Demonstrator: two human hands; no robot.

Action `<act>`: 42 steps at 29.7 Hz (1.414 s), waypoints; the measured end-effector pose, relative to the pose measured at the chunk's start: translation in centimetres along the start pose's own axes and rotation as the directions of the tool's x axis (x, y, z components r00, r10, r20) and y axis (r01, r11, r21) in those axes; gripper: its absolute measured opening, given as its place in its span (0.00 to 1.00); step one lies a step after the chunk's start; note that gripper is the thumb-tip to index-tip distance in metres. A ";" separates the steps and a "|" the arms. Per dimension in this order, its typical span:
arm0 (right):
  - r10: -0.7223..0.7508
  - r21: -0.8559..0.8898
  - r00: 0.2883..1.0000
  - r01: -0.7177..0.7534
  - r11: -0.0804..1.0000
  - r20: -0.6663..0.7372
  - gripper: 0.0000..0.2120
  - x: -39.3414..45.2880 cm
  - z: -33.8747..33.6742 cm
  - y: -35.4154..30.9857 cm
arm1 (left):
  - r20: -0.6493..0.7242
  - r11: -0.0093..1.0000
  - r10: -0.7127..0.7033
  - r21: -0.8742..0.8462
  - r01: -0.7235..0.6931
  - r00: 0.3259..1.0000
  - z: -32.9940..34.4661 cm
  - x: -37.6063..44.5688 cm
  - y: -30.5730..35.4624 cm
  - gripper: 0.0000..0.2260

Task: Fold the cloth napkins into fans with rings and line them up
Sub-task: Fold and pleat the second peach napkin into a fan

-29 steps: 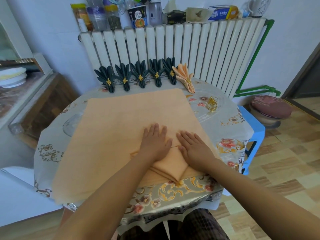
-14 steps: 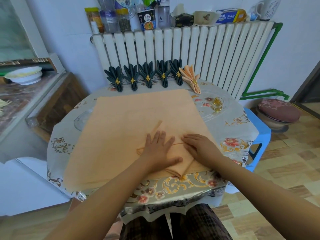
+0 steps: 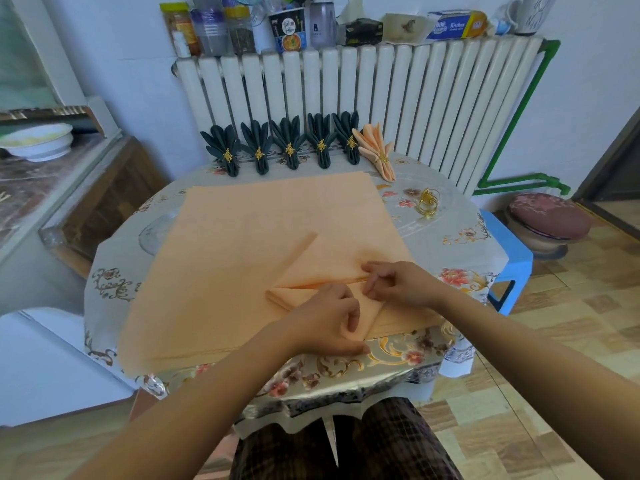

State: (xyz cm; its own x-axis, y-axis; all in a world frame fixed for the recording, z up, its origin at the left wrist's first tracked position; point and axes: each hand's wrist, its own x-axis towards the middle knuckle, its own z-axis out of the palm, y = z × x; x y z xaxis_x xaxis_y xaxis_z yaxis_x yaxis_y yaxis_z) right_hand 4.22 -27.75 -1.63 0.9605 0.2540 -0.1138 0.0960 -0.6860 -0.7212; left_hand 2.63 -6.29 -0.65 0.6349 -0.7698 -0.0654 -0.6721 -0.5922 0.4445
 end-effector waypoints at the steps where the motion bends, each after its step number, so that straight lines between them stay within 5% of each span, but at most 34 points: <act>1: 0.000 -0.006 1.000 0.000 1.000 -0.009 0.08 0.1 0.0 -0.1 | 0.009 1.000 0.000 0.019 0.000 1.000 -0.1 -0.1 0.1 0.16; 6: -0.028 -0.061 0.999 0.026 0.998 -0.037 0.07 0.1 0.4 -0.2 | 0.011 0.967 0.024 0.252 -0.026 1.000 -0.5 -0.2 1.3 0.15; 9: 0.004 -0.039 0.998 -0.001 0.999 0.064 0.06 0.1 -0.5 -0.6 | 0.042 0.933 -0.026 0.360 0.010 0.999 -1.3 0.2 2.3 0.14; 12: 0.056 -0.037 0.972 -0.048 0.998 0.230 0.08 0.1 -2.0 -1.3 | 0.035 0.962 -0.131 0.244 0.118 0.991 -2.5 0.9 2.0 0.11; 15: 0.067 -0.105 0.957 -0.039 0.994 0.284 0.11 0.4 -2.3 -1.3 | -0.011 0.954 -0.294 -0.061 0.293 0.956 -4.1 1.1 0.3 0.09; 20: 0.023 -0.108 0.995 -0.012 0.994 0.100 0.06 0.6 -1.4 -0.5 | -0.184 0.891 -0.429 -0.248 0.380 0.884 -3.4 0.4 -0.4 0.08; 26: -0.059 -0.103 0.993 0.048 0.994 -0.105 0.04 0.4 0.3 0.6 | -0.417 0.924 -0.367 -0.062 0.377 0.831 -1.0 0.4 -0.9 0.09; 36: -0.014 0.025 0.945 0.023 0.999 -0.327 0.04 0.5 1.6 1.3 | -0.414 0.875 -0.409 0.074 0.478 0.813 0.6 1.3 -1.8 0.11; 42: -0.045 0.009 0.943 0.051 0.999 -0.328 0.04 0.5 1.9 1.5 | -0.594 0.784 -0.105 0.444 0.434 0.797 1.6 1.8 -2.5 0.14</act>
State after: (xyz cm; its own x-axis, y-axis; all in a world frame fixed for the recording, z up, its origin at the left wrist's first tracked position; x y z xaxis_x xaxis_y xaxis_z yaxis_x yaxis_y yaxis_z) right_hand 4.37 -27.29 -4.05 0.9877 0.0464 0.1494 0.1421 -0.6661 -0.7322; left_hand 4.86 -6.56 -3.28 0.8030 -0.4103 0.4322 -0.4207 -0.9040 -0.0765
